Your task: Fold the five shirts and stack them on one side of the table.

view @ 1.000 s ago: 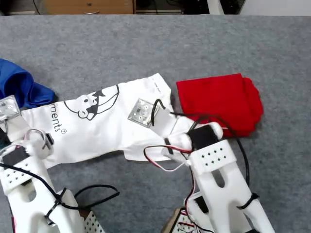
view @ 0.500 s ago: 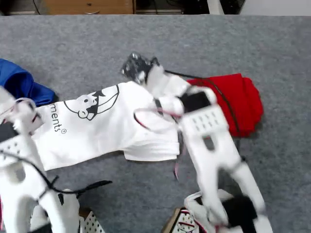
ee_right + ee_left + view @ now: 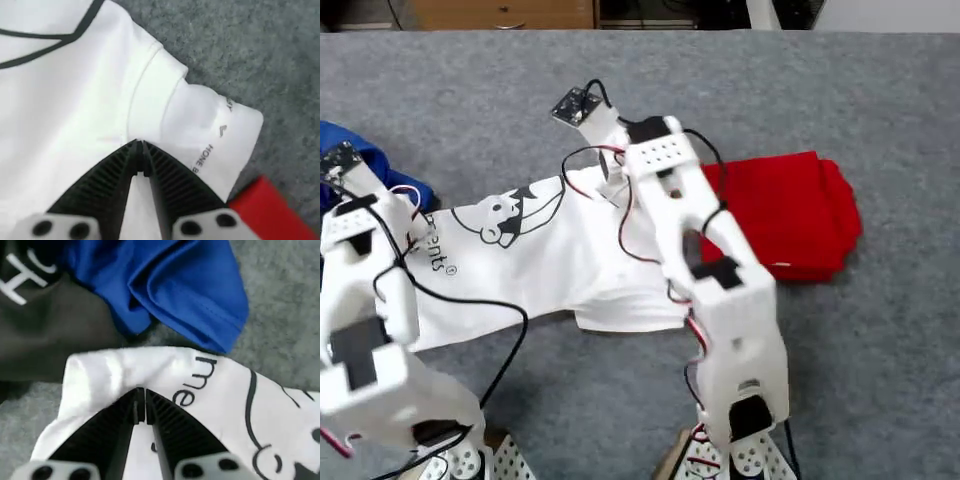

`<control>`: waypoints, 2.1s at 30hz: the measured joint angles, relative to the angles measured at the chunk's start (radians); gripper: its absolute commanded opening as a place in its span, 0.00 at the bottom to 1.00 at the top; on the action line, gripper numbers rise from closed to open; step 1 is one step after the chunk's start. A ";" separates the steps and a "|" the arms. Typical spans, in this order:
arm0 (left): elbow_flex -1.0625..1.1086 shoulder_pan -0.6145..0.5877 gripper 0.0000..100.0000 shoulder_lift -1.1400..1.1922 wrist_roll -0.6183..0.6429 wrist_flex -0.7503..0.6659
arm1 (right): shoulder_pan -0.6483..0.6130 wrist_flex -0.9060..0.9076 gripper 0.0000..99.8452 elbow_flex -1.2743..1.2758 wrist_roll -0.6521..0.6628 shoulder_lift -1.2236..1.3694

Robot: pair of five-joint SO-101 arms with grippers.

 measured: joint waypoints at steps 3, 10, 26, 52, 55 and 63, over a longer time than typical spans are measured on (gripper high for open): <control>-0.084 0.000 0.02 0.087 0.000 0.000 | 0.002 0.060 0.00 -0.187 0.000 0.132; -0.258 -0.003 0.02 0.233 0.003 0.002 | 0.054 0.163 0.00 -0.612 0.000 0.381; -0.371 -0.023 0.02 0.245 0.003 0.109 | 0.055 0.477 0.00 -1.158 0.069 0.540; 0.186 -0.026 0.02 -0.115 -0.017 -0.301 | -0.190 0.275 0.00 0.078 -0.003 -0.170; 0.133 -0.026 0.02 -0.077 -0.017 -0.256 | -0.199 0.219 0.00 0.161 -0.006 -0.170; 0.104 -0.026 0.02 -0.057 -0.017 -0.236 | -0.201 0.218 0.00 0.304 -0.008 -0.193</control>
